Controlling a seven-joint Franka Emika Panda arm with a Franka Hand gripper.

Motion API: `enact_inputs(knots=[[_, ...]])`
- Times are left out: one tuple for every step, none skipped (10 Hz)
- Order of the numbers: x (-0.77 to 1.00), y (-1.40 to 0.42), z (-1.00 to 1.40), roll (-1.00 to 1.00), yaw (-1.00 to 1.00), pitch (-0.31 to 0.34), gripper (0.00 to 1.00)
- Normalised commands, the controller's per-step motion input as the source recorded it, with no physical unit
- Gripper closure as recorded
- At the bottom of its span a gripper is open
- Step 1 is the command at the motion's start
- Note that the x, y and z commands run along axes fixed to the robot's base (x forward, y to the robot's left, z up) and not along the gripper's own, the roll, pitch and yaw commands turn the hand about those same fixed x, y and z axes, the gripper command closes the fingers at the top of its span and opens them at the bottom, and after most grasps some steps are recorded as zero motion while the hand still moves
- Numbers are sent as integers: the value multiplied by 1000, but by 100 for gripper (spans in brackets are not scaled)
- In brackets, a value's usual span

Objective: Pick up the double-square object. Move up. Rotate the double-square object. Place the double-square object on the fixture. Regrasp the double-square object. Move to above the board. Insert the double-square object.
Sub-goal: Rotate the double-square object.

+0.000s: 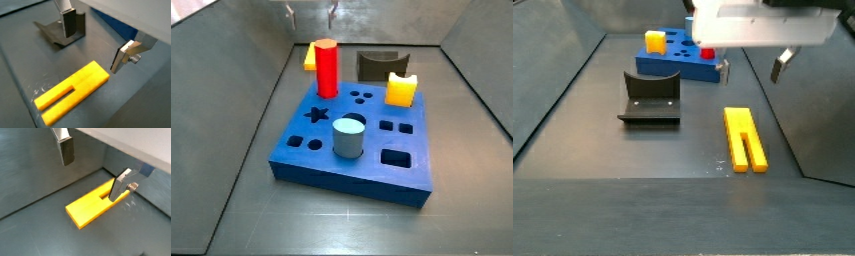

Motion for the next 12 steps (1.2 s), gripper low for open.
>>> enact_inputs(knots=[[15,-6,-267,0,1000,0,0],[50,8,-201,1,1000,-3,0],[42,12,-117,1,1000,-3,0],[32,10,-69,2,1000,-3,0],[25,9,-50,2,1000,-4,0],[27,9,-46,2,1000,-5,0],[29,9,-42,2,1000,-5,0],[30,10,-39,3,1000,-5,0],[31,9,-37,3,1000,-5,0],[31,9,-37,3,1000,-5,0],[32,9,-36,3,1000,-6,0],[32,9,-35,3,1000,-6,0]])
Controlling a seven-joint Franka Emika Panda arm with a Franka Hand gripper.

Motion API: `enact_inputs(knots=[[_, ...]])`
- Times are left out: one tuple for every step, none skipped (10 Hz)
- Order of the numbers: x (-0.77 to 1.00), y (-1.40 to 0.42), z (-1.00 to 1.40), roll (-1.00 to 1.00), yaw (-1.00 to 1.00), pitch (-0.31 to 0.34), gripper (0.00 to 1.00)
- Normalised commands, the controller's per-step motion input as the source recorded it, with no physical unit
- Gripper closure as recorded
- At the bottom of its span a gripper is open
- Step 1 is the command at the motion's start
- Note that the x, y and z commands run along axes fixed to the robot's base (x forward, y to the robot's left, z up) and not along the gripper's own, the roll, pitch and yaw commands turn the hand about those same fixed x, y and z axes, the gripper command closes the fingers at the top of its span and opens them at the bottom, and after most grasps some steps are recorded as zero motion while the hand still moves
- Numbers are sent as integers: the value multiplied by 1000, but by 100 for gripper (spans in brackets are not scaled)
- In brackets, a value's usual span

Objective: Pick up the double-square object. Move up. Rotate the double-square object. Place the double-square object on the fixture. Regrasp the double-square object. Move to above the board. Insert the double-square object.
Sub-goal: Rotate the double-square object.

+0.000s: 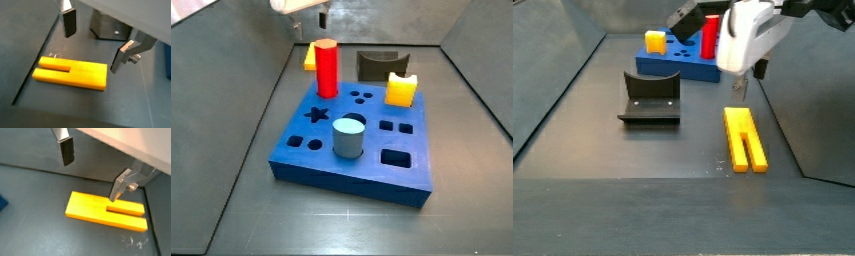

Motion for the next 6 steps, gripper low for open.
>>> enact_inputs(knots=[[32,9,-35,3,1000,-6,0],[32,9,-35,3,1000,-6,0],[33,9,-34,3,1000,-7,0],[33,9,-34,3,1000,-7,0],[33,9,-34,3,1000,-7,0],[33,9,-34,4,1000,-7,0]])
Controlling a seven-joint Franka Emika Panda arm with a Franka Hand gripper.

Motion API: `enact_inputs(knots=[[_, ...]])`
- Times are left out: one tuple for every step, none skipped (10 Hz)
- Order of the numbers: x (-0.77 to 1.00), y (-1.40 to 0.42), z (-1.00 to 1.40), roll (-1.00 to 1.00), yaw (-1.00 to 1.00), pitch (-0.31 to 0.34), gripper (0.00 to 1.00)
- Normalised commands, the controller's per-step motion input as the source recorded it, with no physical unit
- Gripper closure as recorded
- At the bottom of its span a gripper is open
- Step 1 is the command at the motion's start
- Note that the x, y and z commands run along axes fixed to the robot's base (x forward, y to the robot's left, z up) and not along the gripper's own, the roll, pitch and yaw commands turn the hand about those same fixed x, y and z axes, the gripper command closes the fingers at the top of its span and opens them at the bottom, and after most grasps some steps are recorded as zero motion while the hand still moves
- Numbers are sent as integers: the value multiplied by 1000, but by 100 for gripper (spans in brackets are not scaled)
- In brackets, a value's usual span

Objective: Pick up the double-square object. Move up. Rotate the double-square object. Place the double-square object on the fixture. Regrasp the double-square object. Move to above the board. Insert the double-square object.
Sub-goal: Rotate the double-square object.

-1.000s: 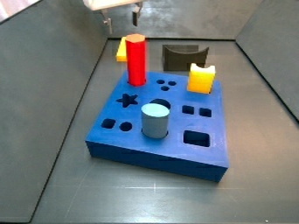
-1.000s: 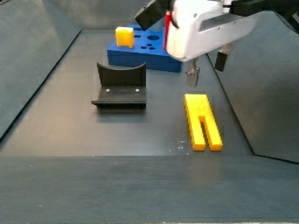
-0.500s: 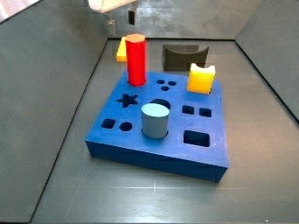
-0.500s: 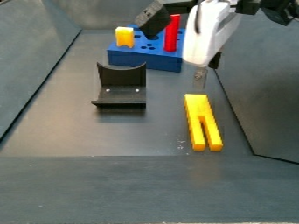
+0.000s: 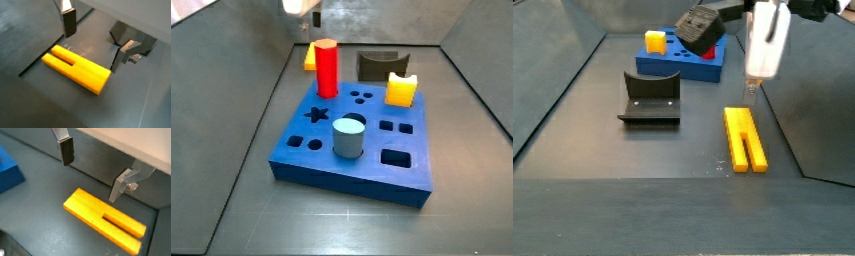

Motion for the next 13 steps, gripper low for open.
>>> enact_inputs(knots=[[33,9,-34,4,1000,-8,0],[33,9,-34,4,1000,-8,0],[33,9,-34,4,1000,-8,0],[33,9,-34,4,1000,-9,0],[33,9,-34,4,1000,-9,0],[33,9,-34,5,1000,-9,0],[33,9,-34,5,1000,-10,0],[33,9,-34,5,1000,-11,0],[33,8,-34,5,1000,-11,0],[33,9,-34,6,1000,-12,0],[33,9,-34,6,1000,-13,0],[33,9,-34,6,1000,-14,0],[33,9,-34,7,1000,-15,0]])
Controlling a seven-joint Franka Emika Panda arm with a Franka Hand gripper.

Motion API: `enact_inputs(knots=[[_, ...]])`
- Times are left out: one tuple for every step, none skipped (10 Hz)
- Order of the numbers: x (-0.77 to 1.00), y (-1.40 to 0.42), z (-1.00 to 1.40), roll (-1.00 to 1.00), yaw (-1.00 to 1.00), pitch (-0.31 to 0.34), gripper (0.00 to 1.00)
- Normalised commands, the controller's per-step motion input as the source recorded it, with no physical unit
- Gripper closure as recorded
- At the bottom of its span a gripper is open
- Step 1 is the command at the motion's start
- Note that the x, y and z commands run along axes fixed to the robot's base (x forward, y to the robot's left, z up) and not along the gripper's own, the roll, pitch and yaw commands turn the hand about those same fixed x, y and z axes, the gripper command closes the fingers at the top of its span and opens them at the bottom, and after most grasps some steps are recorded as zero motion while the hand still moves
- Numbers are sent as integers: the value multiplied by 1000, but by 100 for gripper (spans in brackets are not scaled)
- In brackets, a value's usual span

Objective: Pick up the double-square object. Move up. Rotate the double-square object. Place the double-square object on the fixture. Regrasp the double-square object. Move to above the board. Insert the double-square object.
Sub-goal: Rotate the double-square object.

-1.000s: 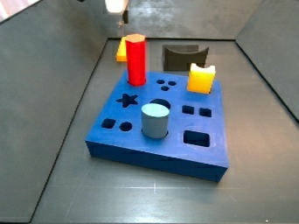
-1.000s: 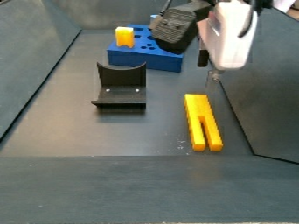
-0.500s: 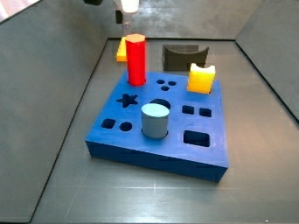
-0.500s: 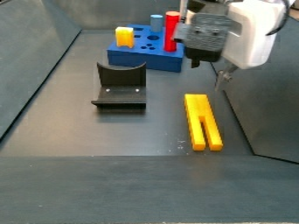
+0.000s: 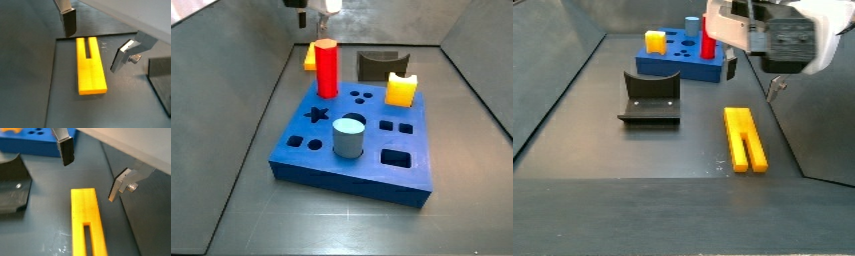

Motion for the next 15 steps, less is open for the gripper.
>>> enact_inputs(knots=[[33,8,-34,8,1000,-16,0],[33,8,-34,8,1000,-17,0],[33,8,-34,9,1000,-19,0],[33,8,-34,10,1000,-21,0],[33,8,-34,11,1000,-24,0],[33,8,-34,13,1000,-27,0],[33,8,-34,15,1000,-32,0],[33,8,-34,17,1000,-35,0],[33,8,-34,22,1000,-45,0],[33,8,-34,26,964,-54,0],[31,7,-35,26,614,-53,0],[30,7,-36,26,466,-53,0],[29,7,-36,25,260,-52,0],[0,0,-1000,0,0,0,0],[8,3,-1000,4,-59,-10,0]])
